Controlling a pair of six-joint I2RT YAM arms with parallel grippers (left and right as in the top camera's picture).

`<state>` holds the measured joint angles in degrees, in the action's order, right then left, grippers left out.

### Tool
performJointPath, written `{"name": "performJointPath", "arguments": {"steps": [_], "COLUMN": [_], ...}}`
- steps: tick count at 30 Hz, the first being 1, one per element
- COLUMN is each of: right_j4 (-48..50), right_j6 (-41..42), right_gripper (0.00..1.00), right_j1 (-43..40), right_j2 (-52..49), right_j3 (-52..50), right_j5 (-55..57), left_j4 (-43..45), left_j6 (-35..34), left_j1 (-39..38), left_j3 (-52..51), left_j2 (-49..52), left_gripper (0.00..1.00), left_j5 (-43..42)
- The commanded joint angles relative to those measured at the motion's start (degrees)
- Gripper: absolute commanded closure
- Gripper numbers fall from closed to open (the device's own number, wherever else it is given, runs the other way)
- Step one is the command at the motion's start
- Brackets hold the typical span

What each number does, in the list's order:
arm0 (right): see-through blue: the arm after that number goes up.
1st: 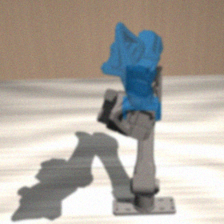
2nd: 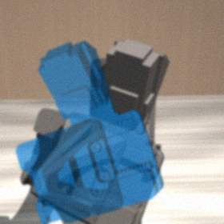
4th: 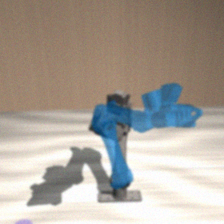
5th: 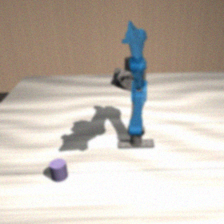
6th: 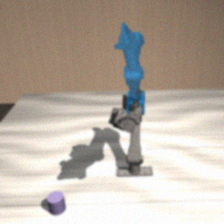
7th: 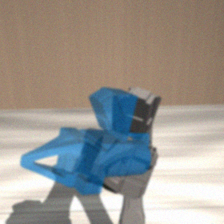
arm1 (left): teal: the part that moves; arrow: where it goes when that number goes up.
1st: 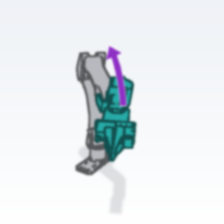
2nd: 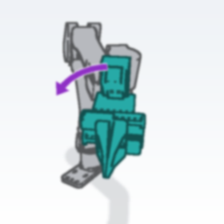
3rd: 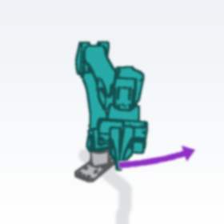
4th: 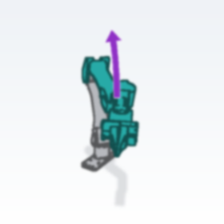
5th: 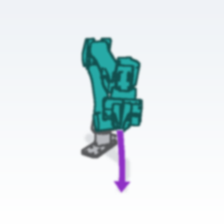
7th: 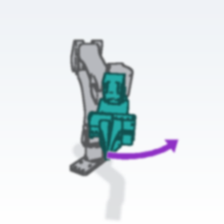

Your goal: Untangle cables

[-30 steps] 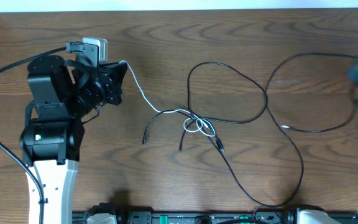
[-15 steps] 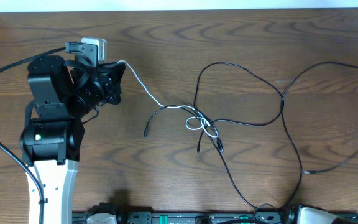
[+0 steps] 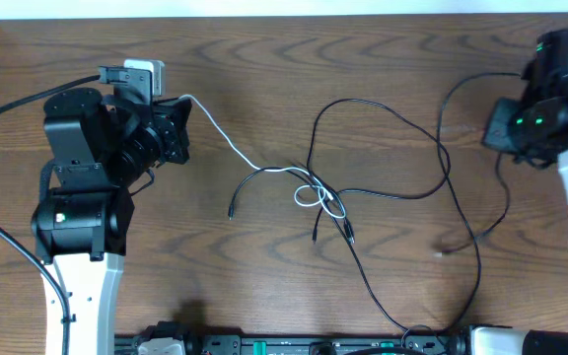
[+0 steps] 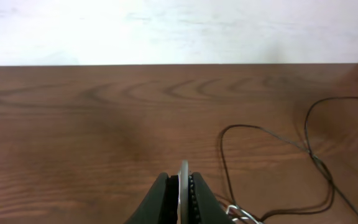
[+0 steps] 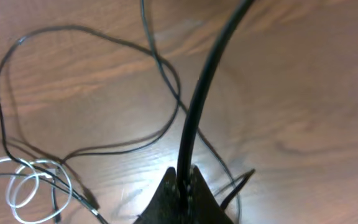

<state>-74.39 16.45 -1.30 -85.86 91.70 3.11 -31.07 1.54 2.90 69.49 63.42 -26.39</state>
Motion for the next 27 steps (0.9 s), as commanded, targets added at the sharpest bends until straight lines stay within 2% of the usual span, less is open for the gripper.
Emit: {"name": "performJointPath", "arguments": {"steps": [1,9,13,20,23,25,27], "right_j4": [4.0,11.5,11.6,11.6,11.8,11.8,12.0], "right_j6": [-2.3,-3.1,-3.7,-11.7,-14.1,-15.5,-15.5], "right_gripper": [0.99,0.99,0.98,0.96,0.88,0.67,0.62], "right_j1": [1.4,2.8,4.0,5.2,5.2,5.2,5.2], "right_j2": [-0.1,-0.1,-0.1,-0.1,-0.1,-0.3,-0.8], "right_j3": [-8.4,-20.7,-23.3,-24.3,-24.3,-24.3,-24.3], "right_j5": [-3.7,-7.2,-8.0,-12.3,-12.7,-12.7,-12.7], "left_j4": [-0.2,-0.2,-0.5,-1.9,-1.9,-1.9,-2.1], "left_j6": [0.7,0.7,0.3,-0.9,-1.4,-1.4,-1.4], "left_j1": [-0.1,-0.1,-0.1,-0.1,-0.1,-0.1,-0.1], "left_j3": [-0.1,-0.1,-0.1,-0.1,-0.1,-0.1,-0.1], "left_j2": [-0.6,-0.6,-0.6,-0.3,-0.1,-0.1,-0.1], "left_gripper": [0.91,0.90,0.86,0.84,0.84,0.83,0.83], "left_j5": [2.4,2.4,2.4,2.4,2.4,2.4,2.4]}}
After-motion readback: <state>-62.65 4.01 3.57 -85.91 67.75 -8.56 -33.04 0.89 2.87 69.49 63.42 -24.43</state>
